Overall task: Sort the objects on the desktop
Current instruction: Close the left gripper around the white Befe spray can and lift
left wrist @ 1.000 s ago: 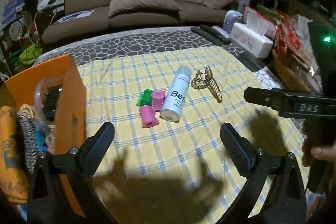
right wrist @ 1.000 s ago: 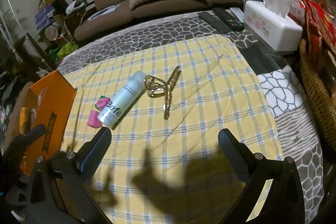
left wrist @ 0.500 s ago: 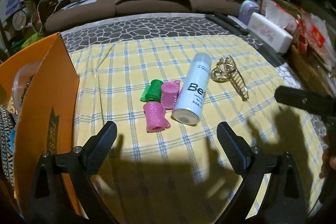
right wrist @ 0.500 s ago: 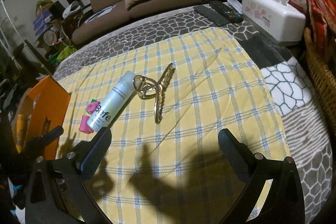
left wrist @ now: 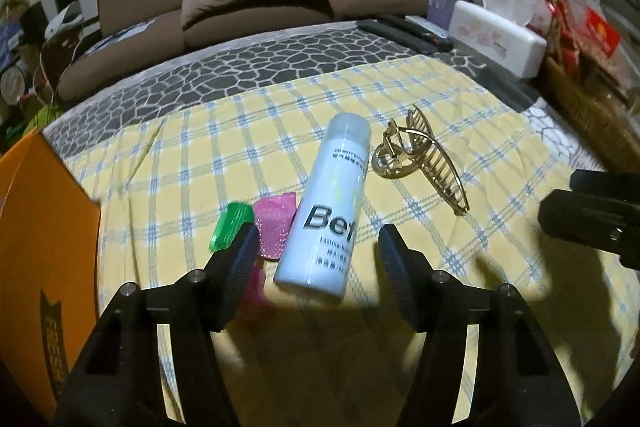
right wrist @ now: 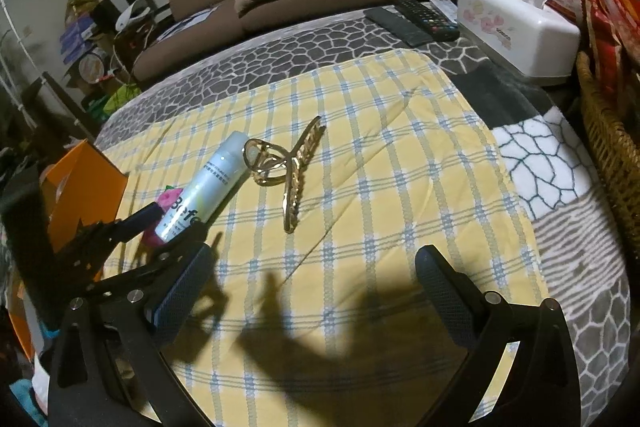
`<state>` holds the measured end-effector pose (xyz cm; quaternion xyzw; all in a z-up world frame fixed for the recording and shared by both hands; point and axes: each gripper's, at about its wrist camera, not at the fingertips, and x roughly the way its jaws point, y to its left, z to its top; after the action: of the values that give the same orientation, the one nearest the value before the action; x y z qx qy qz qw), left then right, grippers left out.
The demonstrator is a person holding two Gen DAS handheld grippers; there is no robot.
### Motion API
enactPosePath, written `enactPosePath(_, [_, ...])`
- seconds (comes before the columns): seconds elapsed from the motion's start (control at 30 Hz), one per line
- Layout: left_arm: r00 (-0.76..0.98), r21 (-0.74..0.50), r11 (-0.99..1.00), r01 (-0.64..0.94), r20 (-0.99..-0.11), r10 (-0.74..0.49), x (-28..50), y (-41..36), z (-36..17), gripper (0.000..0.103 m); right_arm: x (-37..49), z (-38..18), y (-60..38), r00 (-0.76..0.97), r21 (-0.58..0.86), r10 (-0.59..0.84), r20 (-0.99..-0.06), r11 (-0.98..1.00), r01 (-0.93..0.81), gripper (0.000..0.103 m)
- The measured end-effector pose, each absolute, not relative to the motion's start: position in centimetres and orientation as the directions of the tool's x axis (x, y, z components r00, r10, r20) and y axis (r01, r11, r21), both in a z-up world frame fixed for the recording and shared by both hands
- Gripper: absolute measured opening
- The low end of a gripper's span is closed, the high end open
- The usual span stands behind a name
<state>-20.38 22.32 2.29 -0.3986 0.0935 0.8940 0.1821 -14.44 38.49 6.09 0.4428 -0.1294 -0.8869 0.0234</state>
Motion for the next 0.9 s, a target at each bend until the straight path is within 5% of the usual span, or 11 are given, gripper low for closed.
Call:
enactPosePath(0.3, [-0.582,0.044,-0.915,-0.401,-0.784,0.217,-21.9,22.8,1.0,0.056,-14.4,5.9,38.7,-0.604,0.261,-0.164,-0.780,-0.962,-0.076,0.100])
enactPosePath(0.4, [-0.581,0.037,-0.909,-0.415,-0.779,0.234,-21.7,22.9,1.3,0.049,-14.4,5.9,38.4,-0.603,0.260,-0.165,-0.780,-0.963,-0.073,0.099])
enactPosePath(0.43, [-0.570,0.035,-0.905,-0.424,-0.787,0.237,-21.6,23.0,1.2,0.035,-14.4,6.0,38.3,-0.603,0.260,-0.167,-0.780,-0.963,-0.070,0.099])
enactPosePath(0.47, [-0.550,0.018,-0.896,-0.443,-0.795,0.255,-21.4,23.0,1.1,0.032,-14.4,6.0,38.1,-0.603,0.259,-0.168,-0.780,-0.964,-0.067,0.099])
enactPosePath(0.9, [-0.428,-0.163,-0.902,-0.401,-0.837,0.341,-14.6,20.0,2.2,0.032,-14.3,6.5,37.2,-0.598,0.310,-0.228,-0.769,-0.950,-0.036,0.099])
